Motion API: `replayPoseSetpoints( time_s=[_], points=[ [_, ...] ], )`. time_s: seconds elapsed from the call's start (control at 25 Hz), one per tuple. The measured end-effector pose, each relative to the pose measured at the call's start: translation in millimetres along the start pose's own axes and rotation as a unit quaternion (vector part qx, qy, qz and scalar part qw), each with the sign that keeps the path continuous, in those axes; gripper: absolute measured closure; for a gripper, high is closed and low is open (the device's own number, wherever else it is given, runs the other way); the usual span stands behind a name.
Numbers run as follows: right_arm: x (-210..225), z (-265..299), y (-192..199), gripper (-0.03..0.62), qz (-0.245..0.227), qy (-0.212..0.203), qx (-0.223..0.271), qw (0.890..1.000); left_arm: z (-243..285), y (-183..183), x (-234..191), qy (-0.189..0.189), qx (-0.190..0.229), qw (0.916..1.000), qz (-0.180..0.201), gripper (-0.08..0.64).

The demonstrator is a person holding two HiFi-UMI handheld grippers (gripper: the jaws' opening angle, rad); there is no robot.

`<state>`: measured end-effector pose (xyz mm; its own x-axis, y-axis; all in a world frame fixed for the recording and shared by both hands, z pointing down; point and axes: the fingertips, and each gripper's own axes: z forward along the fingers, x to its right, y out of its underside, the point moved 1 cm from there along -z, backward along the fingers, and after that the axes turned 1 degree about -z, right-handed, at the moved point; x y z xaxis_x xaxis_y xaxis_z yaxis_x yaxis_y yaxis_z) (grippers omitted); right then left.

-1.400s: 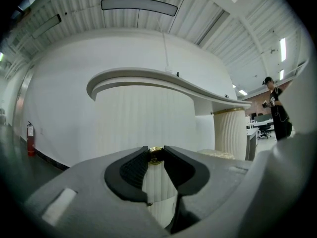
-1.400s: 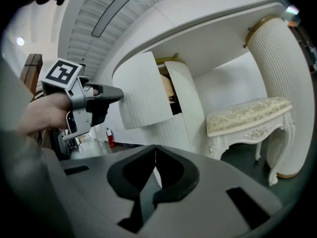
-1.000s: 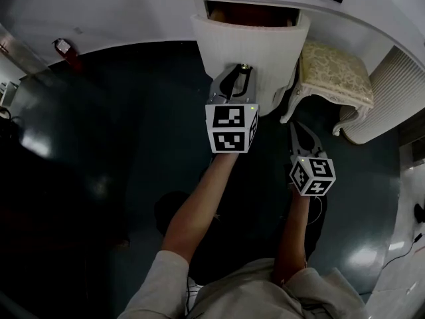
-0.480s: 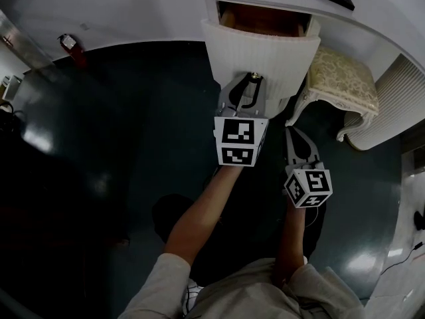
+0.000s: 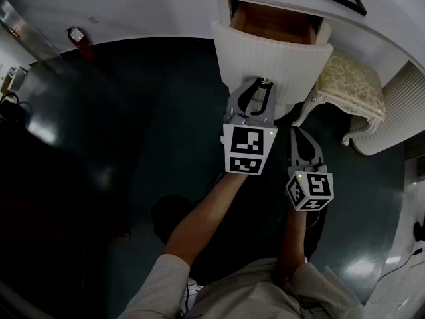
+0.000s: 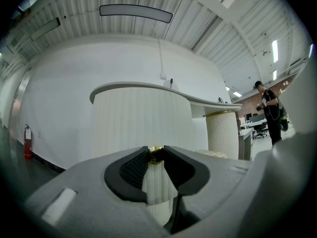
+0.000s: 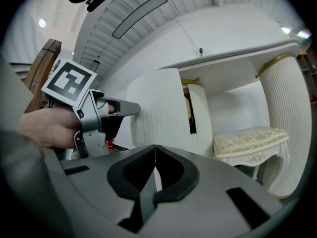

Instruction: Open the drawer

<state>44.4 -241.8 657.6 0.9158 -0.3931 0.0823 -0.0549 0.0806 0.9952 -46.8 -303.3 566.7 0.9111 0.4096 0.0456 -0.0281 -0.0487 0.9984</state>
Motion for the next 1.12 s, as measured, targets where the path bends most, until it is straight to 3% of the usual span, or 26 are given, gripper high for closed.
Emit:
replayPoseSetpoints(
  time_s=[0.24,0.48,1.12],
  points=[
    [-1,-1,-5,0.575,-0.004,0.006,0.005,1.000,-8,1,5,0.005,-0.002,1.0000,-0.003,0.454],
    [3,-6,-24,0.575,-0.008,0.027,0.030,0.999,-14,0,7,-0.007,-0.009,0.9998,0.018,0.454],
    [6,-14,-34,0.575,-0.002,0.033,0.044,0.998,-30,-1,11,-0.017,-0.010,0.9996,0.019,0.454]
  ],
)
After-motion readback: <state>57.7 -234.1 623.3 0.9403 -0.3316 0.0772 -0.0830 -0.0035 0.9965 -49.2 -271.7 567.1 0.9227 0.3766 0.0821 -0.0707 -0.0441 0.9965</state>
